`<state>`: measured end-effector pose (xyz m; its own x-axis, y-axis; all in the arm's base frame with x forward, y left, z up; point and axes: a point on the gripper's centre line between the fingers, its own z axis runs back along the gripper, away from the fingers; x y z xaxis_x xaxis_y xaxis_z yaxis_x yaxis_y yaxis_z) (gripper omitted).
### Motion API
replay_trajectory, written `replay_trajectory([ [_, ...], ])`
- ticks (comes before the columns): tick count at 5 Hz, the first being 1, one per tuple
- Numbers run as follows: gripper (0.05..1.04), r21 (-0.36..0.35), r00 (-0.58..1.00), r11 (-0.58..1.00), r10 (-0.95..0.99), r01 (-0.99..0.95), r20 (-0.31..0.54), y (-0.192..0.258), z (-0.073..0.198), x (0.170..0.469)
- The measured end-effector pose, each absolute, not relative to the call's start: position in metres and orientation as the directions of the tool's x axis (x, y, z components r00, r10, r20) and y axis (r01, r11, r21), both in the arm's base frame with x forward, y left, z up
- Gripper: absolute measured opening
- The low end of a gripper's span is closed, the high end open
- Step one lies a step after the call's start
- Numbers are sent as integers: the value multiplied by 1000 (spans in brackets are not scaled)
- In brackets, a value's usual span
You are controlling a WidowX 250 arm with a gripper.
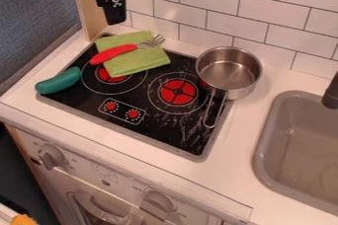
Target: Put the silver pot on the lower right corner of the stove
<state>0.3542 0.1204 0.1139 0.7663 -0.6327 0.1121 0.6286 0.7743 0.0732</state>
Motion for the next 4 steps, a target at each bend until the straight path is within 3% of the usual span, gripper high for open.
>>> replay_trajectory([
  [1,1000,42,783,789,-614,613,99,119,102,353],
  [4,1000,-53,955,962,-259,269,146,66,78,360],
])
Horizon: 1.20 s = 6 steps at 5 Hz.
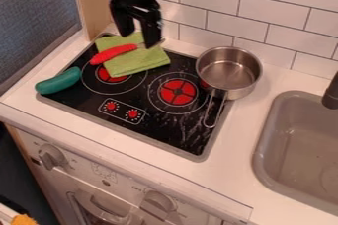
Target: Put the silver pot on the lower right corner of the stove
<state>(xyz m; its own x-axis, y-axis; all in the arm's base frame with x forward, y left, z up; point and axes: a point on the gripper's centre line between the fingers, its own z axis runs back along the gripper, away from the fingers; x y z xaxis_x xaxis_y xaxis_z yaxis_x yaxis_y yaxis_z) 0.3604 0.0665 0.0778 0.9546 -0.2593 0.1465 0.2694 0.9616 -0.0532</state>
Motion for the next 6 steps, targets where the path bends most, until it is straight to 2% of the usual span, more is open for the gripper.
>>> replay_trajectory([
  [3,1000,-102,974,995,4,20,228,6,70,380],
  [5,1000,-37,969,999,-8,17,246,0,50,397],
  [6,1000,-59,963,998,3,13,271,-3,45,401],
])
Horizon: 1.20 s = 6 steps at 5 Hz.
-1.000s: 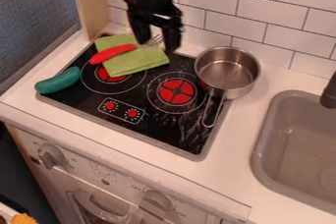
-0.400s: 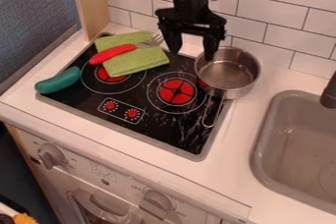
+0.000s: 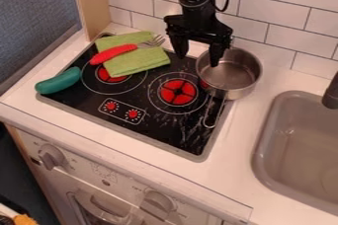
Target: Put the silver pot on the lower right corner of the stove
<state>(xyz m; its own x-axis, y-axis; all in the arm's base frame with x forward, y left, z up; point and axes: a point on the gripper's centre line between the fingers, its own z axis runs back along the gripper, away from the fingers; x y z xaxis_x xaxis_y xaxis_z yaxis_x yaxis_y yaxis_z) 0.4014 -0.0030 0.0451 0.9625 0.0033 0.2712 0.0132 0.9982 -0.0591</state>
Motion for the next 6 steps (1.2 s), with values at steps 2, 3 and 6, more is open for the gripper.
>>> replay_trajectory([
  [2,779,-105,962,994,21,8,271,-8,19,406],
  [3,460,-107,965,994,15,14,261,-9,16,408],
  [6,78,-91,967,996,3,21,253,-7,14,405],
])
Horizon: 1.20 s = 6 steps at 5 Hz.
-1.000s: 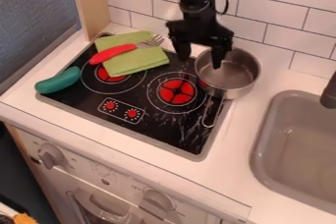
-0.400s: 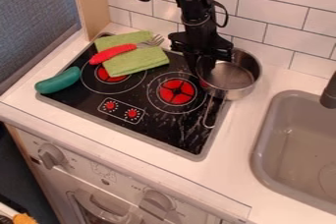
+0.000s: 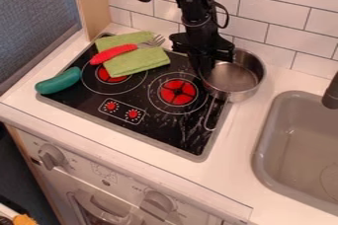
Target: Put the silver pot on the lower right corner of the stove
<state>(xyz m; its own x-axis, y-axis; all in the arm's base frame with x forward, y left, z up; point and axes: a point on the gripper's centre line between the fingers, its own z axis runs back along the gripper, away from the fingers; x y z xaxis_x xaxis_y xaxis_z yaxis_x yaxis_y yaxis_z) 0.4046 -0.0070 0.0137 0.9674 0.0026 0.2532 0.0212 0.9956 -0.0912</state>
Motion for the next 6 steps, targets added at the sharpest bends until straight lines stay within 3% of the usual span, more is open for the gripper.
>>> replay_trajectory([
  [2,77,-101,959,994,-12,43,284,-9,22,399],
  [4,77,-120,935,993,32,11,352,7,66,382],
  [6,77,-157,942,987,65,-13,329,26,74,336],
])
